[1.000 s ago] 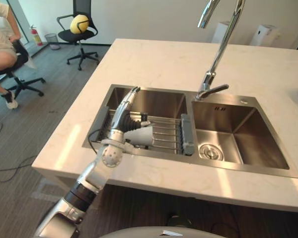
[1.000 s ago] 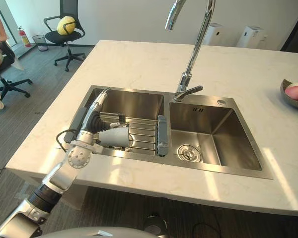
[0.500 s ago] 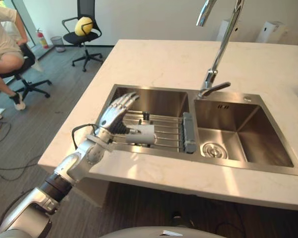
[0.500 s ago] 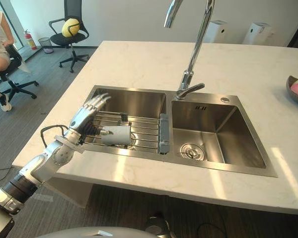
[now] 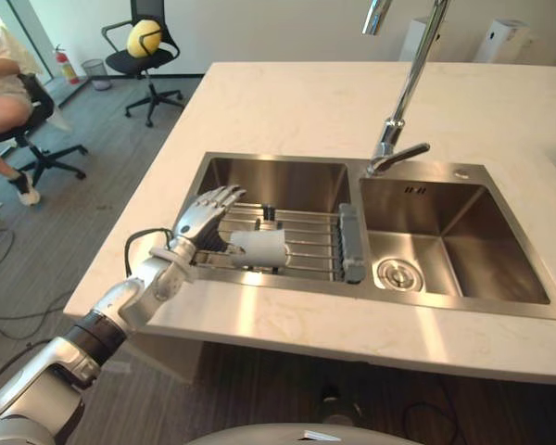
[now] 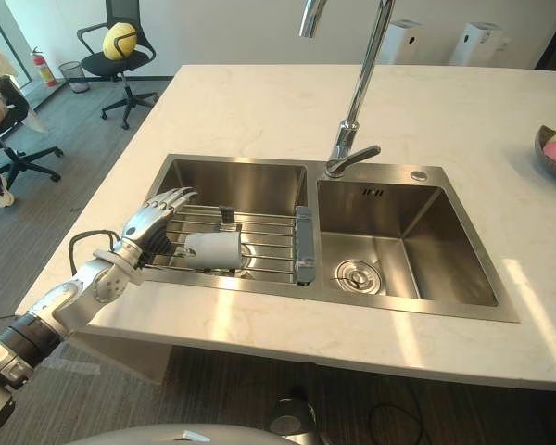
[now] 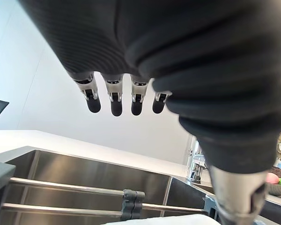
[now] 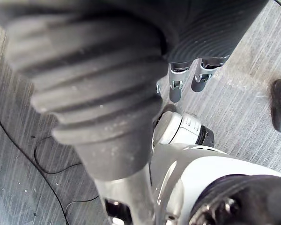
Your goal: Walk over to the sink, pick up the cup, carry it to the dishwasher, place the cup inside the dishwasher, then close the dishwasher door
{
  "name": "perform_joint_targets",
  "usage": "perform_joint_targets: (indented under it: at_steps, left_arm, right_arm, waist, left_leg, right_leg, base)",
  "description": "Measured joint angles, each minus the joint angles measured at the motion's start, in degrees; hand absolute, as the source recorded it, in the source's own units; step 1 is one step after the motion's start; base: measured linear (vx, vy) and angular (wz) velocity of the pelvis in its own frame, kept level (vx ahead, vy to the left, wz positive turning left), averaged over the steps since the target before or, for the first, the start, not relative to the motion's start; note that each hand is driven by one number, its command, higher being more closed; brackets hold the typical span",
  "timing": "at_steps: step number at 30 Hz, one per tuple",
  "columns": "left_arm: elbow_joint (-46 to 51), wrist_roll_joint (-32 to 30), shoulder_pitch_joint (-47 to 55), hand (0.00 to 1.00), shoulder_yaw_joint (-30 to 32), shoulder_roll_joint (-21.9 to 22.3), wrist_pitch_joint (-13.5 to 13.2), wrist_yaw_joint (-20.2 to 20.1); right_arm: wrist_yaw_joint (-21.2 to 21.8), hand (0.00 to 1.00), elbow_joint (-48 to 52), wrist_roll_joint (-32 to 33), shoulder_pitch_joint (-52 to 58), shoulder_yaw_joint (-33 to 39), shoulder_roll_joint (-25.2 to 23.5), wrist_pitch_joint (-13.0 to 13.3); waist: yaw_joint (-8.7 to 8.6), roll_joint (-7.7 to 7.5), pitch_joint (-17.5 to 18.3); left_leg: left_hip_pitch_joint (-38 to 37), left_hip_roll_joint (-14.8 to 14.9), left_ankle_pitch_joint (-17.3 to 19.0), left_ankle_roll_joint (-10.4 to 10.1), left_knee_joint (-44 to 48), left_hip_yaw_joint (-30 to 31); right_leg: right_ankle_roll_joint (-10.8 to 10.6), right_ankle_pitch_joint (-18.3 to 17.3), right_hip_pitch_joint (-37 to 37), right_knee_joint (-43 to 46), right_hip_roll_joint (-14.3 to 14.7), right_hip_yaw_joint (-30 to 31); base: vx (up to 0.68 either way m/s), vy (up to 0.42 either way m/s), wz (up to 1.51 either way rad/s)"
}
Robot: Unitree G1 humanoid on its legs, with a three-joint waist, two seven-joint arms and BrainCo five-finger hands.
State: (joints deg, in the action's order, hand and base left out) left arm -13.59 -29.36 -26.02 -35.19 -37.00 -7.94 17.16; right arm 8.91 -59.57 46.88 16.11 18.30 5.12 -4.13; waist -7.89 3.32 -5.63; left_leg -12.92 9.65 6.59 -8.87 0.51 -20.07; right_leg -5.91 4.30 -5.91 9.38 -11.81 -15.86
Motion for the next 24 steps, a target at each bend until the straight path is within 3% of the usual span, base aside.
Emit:
perform_joint_targets:
  at_steps: [10,24]
  left_arm:
    - [-4.0,-0.2,-2.5,0.0,-2.3,0.1,-1.3,-1.7]
    - [-9.9,-1.2,-5.4,0.0,-4.3,1.9,0.4,-4.7]
  right_arm:
    - [0.6,0.0,0.0,0.2,0.0,0.2,0.0,0.0]
    - [0.6,0.0,0.0,0.5,0.3,1.1,-0.3,0.1]
  waist:
    - [-1.46,-0.16,-0.3]
    - [-2.82,0.05,-1.3]
  left_leg:
    - [-0.1,-0.2,0.1,0.1,0.0,-0.7]
    - [-1.6,-0.8,0.1,0.1,-0.8,-3.4]
  right_leg:
    - [0.1,0.0,-0.4,0.2,0.0,0.8]
    - [-0.1,0.1,-1.5,1.0,0.1,2.8]
  base:
    - [0.0,-0.001,-0.02]
    - [-0.01,0.003,-0.09]
